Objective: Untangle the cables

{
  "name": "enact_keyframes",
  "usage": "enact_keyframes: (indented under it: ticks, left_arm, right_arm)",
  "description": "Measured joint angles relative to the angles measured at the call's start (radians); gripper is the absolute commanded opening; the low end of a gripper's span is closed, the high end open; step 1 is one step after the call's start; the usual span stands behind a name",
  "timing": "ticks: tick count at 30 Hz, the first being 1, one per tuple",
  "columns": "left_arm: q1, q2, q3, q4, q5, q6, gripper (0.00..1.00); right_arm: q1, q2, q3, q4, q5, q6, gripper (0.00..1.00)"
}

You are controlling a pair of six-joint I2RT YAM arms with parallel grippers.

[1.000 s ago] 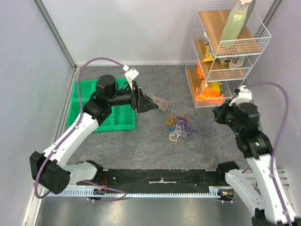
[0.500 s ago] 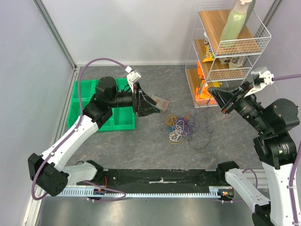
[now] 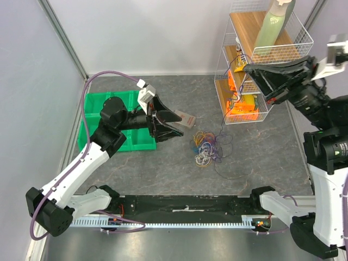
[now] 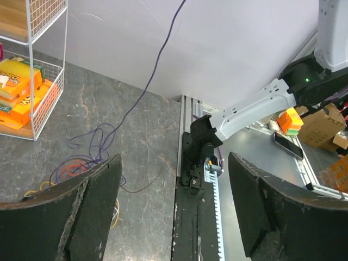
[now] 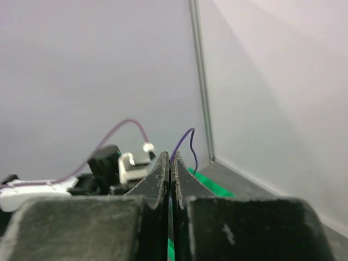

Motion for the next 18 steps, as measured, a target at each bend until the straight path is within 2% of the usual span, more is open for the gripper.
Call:
enact_keyframes:
  ticks: [3, 6, 9, 13, 16, 18]
  left_arm:
    - [-0.004, -0.001, -0.049, 0.107, -0.019, -0.041, 0.90]
    - [-0.048, 0.013, -0.100, 0.213, -0.145, -0.082, 0.92]
    - [-0.180, 0.081, -0.073, 0.277, -0.301, -0.071, 0.93]
    - [-0.365, 0.236, 0.039, 0.342, -0.421, -0.039, 0.93]
    - [-0.451, 0.331, 0.087, 0.389, -0.502, -0.028, 0.87]
    - [-0.474, 0.393, 0.121, 0.402, -0.536, -0.027, 0.74]
  right_arm:
    - [0.000, 0.025, 0.058, 0.088, -0.008, 0.074, 0.00]
    - [0.000, 0.033, 0.077, 0.188, -0.022, 0.152, 0.00]
    - [0.000, 0.042, 0.077, 0.238, -0.026, 0.205, 0.00]
    - [0.000, 0.053, 0.077, 0.244, -0.027, 0.241, 0.00]
    - [0.000, 0.055, 0.077, 0.243, -0.031, 0.264, 0.00]
    - [0.000, 0.056, 0.078, 0.243, -0.033, 0.278, 0.00]
